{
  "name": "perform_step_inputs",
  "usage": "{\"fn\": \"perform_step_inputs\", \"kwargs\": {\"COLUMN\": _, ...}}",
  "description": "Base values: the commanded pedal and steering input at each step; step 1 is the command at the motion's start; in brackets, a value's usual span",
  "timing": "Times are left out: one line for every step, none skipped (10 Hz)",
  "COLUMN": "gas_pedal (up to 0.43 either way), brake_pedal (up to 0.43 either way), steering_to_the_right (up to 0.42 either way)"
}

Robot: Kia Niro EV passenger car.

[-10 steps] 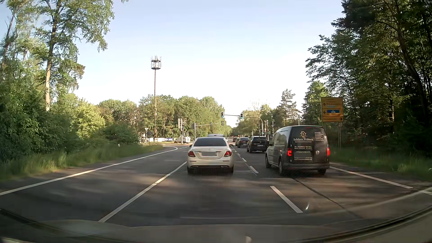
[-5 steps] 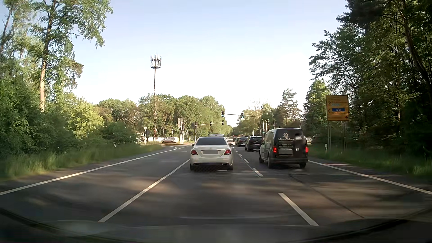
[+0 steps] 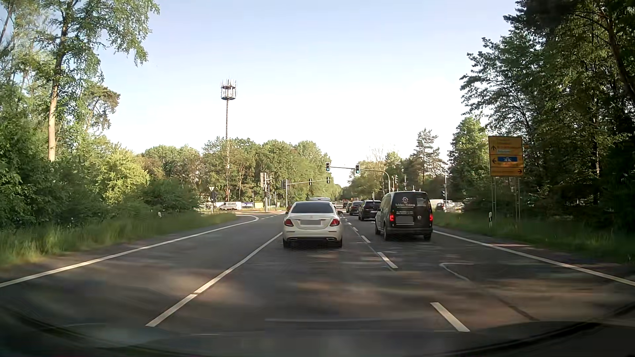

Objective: Follow the waypoints while adhering to traffic rules and regulations

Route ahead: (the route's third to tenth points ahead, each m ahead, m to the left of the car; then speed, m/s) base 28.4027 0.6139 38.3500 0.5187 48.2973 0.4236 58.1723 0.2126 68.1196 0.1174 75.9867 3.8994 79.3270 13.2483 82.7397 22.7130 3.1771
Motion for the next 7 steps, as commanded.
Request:
{"fn": "perform_step_inputs", "kwargs": {"gas_pedal": 0.0, "brake_pedal": 0.0, "steering_to_the_right": -0.003}}
{"fn": "perform_step_inputs", "kwargs": {"gas_pedal": 0.0, "brake_pedal": 0.0, "steering_to_the_right": -0.003}}
{"fn": "perform_step_inputs", "kwargs": {"gas_pedal": 0.0, "brake_pedal": 0.0, "steering_to_the_right": -0.005}}
{"fn": "perform_step_inputs", "kwargs": {"gas_pedal": 0.0, "brake_pedal": 0.0, "steering_to_the_right": -0.007}}
{"fn": "perform_step_inputs", "kwargs": {"gas_pedal": 0.0, "brake_pedal": 0.0, "steering_to_the_right": -0.009}}
{"fn": "perform_step_inputs", "kwargs": {"gas_pedal": 0.0, "brake_pedal": 0.0, "steering_to_the_right": -0.009}}
{"fn": "perform_step_inputs", "kwargs": {"gas_pedal": 0.0, "brake_pedal": 0.0, "steering_to_the_right": -0.009}}
